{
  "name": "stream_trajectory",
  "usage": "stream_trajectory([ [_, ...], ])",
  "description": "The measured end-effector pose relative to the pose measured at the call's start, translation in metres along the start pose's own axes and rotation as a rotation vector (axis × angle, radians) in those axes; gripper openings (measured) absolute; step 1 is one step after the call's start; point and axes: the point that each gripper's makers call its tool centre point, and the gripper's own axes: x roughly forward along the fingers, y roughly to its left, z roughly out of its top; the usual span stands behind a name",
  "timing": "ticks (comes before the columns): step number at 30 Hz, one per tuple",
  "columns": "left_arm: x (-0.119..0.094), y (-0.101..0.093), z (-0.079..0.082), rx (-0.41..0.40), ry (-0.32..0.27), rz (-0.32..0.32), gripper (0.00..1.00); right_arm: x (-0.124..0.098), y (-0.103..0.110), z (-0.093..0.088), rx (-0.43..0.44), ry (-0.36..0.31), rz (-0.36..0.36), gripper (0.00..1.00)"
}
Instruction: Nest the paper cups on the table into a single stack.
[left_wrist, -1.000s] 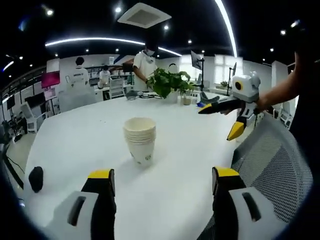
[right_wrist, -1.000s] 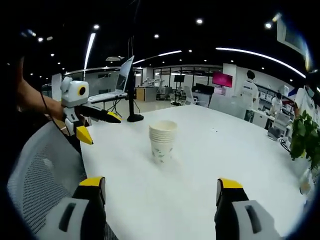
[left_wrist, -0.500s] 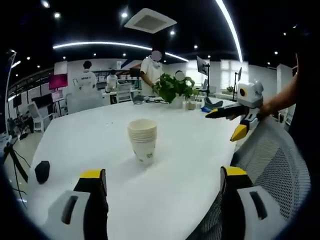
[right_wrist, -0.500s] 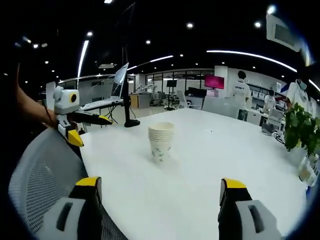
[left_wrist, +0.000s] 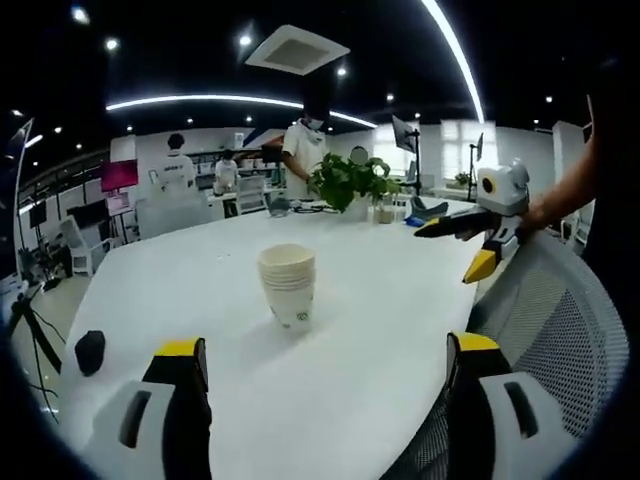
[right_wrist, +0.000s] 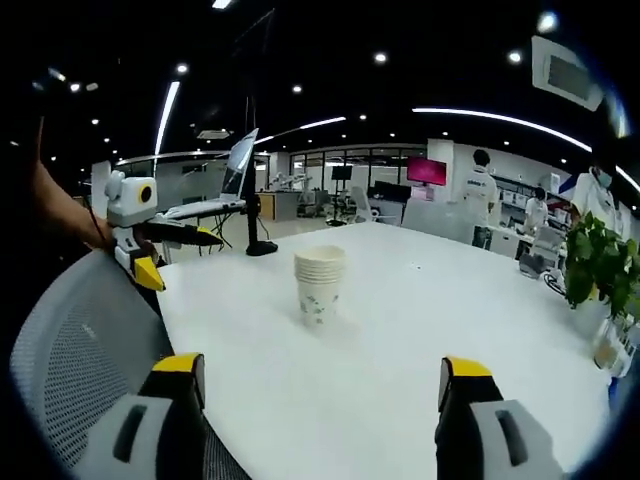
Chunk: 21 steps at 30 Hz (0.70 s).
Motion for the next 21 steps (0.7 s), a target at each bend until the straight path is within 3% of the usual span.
stream_trajectory([
  [21,-0.0013,0.0058,-0.0018,0.019,-0.008,0.008,0.99,0.0011,-0.0011,-0.0014,-0.007,0.013,-0.008,0.96],
])
